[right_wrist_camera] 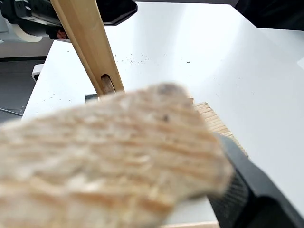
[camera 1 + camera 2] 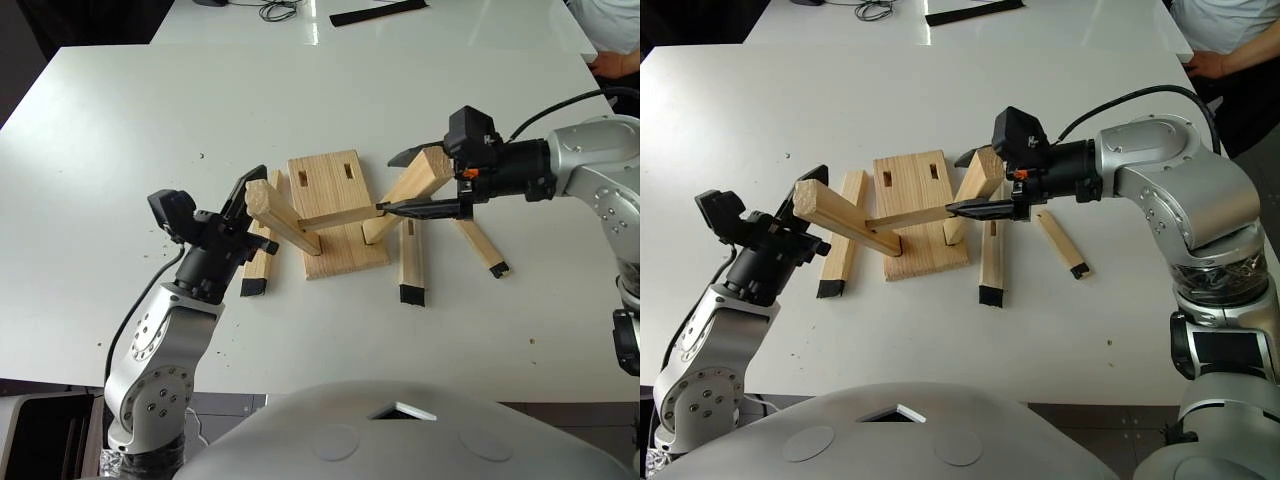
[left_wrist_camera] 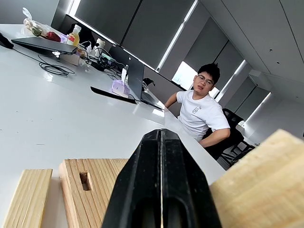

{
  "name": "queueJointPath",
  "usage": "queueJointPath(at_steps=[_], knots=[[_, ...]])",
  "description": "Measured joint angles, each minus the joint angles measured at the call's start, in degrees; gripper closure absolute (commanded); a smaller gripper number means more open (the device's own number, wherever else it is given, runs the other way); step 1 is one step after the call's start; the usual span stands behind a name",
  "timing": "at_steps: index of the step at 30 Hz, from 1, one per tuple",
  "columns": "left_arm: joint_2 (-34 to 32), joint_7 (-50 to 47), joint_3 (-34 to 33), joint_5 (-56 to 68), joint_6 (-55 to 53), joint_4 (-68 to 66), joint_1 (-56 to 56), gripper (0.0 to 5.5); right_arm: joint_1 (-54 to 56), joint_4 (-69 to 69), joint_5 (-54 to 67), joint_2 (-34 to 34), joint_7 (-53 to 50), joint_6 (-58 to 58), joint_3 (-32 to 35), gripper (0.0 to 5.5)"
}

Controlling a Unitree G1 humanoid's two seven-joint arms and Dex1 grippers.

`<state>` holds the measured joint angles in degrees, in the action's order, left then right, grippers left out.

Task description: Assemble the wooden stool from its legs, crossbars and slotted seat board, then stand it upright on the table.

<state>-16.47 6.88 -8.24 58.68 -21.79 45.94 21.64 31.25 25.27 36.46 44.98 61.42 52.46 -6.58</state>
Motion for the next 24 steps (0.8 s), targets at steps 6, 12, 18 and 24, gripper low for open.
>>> queueJointPath(at_steps=[6, 12, 18, 24], knots=[[-2.50, 1.97, -4.32, -0.28, -0.05, -6.46, -1.73, 5.50, -2.07, 4.27, 9.82, -1.92, -2.74, 5.03, 5.46, 1.70], [-8.15, -0.93, -16.54, 6.94, 0.18, -10.76, -13.07, 5.50, -6.41, 6.06, 13.79, -3.32, -7.52, 3.11, 12.55, 1.70], [-13.98, -10.98, -18.30, 20.97, 0.19, -1.96, -27.09, 5.50, -4.01, 3.60, 28.82, -9.42, -20.04, 1.48, 24.13, 1.70], [-22.26, -15.47, -13.39, 36.21, 0.12, 6.25, -37.57, 5.50, -0.69, 8.22, 48.55, -12.81, -36.94, -0.52, 23.76, 1.70]])
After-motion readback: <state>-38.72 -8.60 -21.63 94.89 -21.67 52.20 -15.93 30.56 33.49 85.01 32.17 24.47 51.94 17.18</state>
